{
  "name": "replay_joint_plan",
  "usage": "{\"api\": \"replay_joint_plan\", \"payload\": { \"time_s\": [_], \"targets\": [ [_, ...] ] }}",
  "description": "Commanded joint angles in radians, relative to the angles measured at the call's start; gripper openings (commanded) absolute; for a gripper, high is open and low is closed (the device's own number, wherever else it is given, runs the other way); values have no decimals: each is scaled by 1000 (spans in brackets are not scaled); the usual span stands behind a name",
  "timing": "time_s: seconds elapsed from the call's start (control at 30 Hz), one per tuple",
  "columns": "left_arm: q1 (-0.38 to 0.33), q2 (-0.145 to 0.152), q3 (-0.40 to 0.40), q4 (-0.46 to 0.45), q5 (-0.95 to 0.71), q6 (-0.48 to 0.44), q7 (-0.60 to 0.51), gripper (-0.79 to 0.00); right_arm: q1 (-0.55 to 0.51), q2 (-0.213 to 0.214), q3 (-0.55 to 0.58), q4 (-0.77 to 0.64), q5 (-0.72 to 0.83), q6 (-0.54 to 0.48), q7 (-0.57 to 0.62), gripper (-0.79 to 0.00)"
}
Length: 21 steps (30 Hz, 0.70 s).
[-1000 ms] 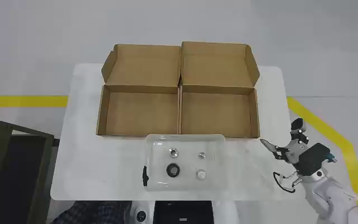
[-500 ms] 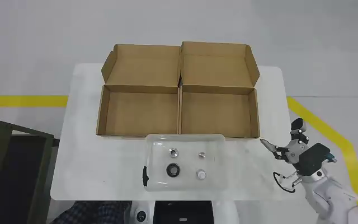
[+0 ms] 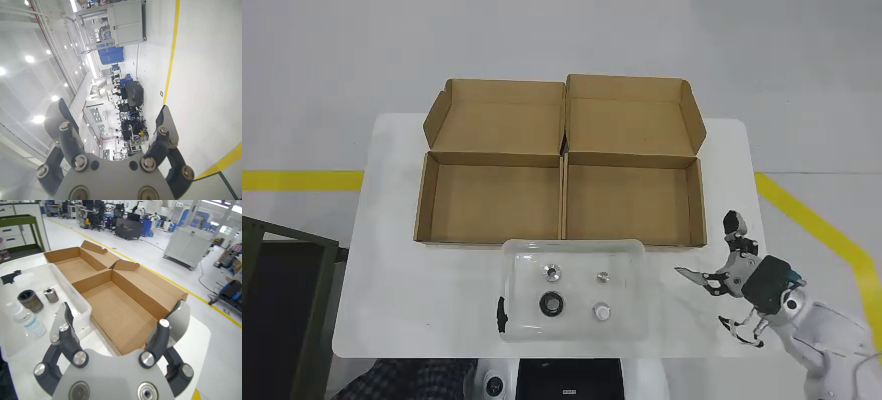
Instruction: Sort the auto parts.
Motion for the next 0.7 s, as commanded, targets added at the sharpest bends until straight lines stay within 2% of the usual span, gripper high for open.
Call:
{"api": "replay_joint_plan", "payload": {
  "time_s": [0.0, 0.07, 0.37, 0.67],
  "targets": [
    [0, 0, 0, 0, 0, 0, 0, 0, 12, 5, -12, -10, 6, -69, 29, 0],
    [0, 0, 0, 0, 0, 0, 0, 0, 22, 9, -28, -22, 22, -118, 65, 0],
    [0, 0, 0, 0, 0, 0, 0, 0, 52, 51, -182, -109, 34, -120, 281, 0],
    [0, 0, 0, 0, 0, 0, 0, 0, 94, 89, -310, -108, 24, -120, 425, 0]
  ]
}}
